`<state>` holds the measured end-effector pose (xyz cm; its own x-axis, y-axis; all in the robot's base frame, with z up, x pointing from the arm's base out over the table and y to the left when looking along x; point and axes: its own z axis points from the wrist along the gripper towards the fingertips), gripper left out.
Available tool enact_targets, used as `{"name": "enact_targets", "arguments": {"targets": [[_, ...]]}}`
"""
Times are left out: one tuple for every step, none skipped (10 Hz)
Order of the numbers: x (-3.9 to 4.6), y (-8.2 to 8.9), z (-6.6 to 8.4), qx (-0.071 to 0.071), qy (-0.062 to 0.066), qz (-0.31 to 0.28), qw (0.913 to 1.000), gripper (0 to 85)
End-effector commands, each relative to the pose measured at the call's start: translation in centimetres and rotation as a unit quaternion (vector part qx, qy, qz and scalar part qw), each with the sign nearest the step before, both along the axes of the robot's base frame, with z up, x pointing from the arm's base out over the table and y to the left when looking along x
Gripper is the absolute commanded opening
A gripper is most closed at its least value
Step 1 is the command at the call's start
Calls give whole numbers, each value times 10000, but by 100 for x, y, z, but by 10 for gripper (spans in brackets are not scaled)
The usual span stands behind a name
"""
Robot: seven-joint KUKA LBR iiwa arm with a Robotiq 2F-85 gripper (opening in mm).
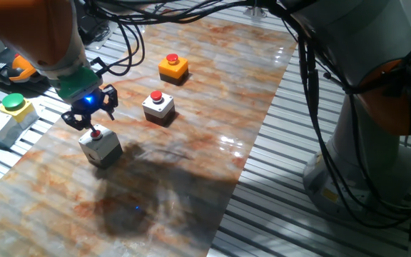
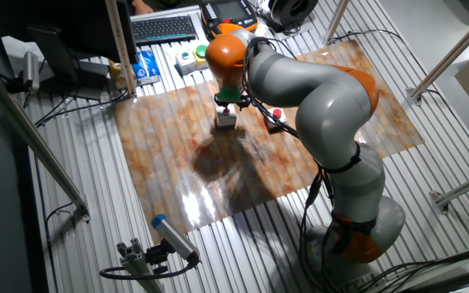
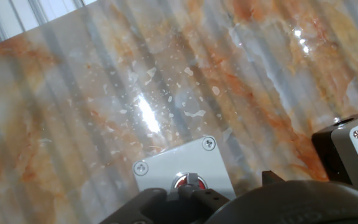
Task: Press three buttons from left to right in sequence
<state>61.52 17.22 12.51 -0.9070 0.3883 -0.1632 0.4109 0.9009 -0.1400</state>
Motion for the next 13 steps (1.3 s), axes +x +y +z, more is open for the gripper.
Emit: {"name": "enact_targets", "arguments": {"targets": [[-3,2,0,27,0,4,10000,510],[-3,4,-3,59,-1,9,10000,340],[-4,5,-7,95,5,37,9999,340],[-5,7,-9,192,1,51,9998,340],[-11,17,-17,176,2,49,9998,340],[-16,24,-19,144,3,44,9999,340],[-19,26,-20,63,8,47,10000,340],[-20,27,-20,31,11,58,10000,340],[-22,28,-18,40,11,74,10000,340],[-23,30,-20,48,12,91,9999,340],[-23,30,-20,41,14,113,9999,340],[-22,33,-21,57,14,115,9999,340],[-22,36,-20,31,10,127,9999,340]]}}
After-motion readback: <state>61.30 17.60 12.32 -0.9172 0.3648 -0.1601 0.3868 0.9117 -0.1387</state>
